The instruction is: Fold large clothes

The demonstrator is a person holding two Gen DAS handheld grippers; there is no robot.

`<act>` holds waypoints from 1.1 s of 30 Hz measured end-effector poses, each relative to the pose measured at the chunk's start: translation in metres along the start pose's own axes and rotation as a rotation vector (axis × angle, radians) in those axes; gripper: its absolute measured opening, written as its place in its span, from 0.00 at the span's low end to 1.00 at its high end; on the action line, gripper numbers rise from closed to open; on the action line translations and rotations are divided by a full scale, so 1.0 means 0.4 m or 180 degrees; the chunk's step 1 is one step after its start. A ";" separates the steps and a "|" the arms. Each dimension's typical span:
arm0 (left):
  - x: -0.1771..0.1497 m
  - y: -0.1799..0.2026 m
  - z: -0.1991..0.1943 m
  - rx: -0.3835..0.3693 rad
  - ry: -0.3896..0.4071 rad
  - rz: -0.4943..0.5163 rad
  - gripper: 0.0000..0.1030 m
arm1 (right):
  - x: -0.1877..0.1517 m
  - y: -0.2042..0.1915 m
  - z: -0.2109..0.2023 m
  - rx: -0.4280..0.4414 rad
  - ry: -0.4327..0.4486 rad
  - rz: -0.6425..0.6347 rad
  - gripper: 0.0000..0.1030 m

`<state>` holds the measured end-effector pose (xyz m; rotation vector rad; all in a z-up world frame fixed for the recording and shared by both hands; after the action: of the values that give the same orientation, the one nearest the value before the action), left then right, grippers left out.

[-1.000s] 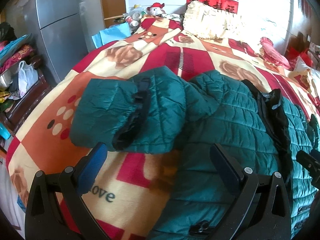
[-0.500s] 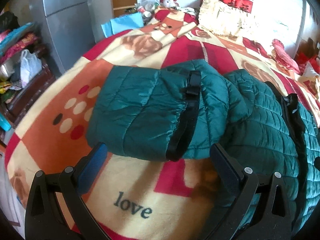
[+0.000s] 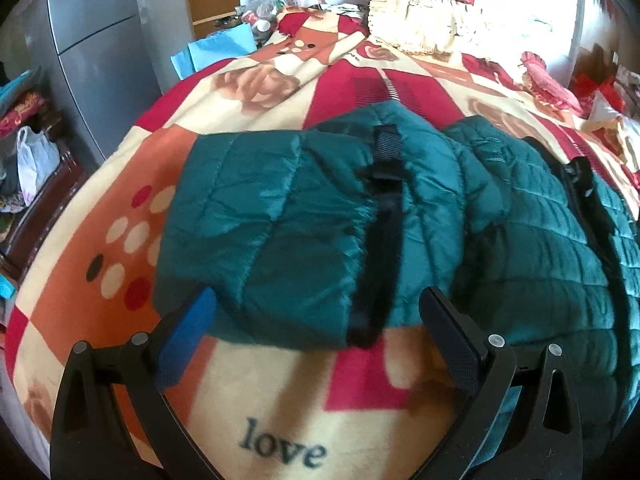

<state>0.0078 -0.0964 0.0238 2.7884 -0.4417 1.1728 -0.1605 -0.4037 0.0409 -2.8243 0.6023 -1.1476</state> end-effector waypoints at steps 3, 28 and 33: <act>0.005 -0.032 0.010 -0.0028 0.0006 -0.0129 0.95 | 0.000 0.001 -0.001 -0.0011 -0.0003 -0.0008 0.96; 0.071 0.079 -0.188 -0.0656 0.0270 -0.0275 0.21 | -0.008 0.007 -0.052 -0.0096 0.0052 -0.0022 0.96; 0.074 0.153 -0.228 -0.0744 0.0307 -0.0145 0.21 | -0.006 0.026 -0.074 -0.0233 0.0099 -0.0051 0.96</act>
<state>-0.0530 -0.1445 0.1069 2.5195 -0.4709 1.1581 -0.1856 -0.4091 0.0590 -2.8821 0.6381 -1.1987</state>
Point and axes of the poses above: each gripper's, at about its wrist camera, not at the fingertips, and z roughly the way its jaws point, y to its right, x to its top, the point moved 3 cm from there along z, roughly the way its jaws point, and after that the axes turned 7 degrees about y, right-handed, at the moved point
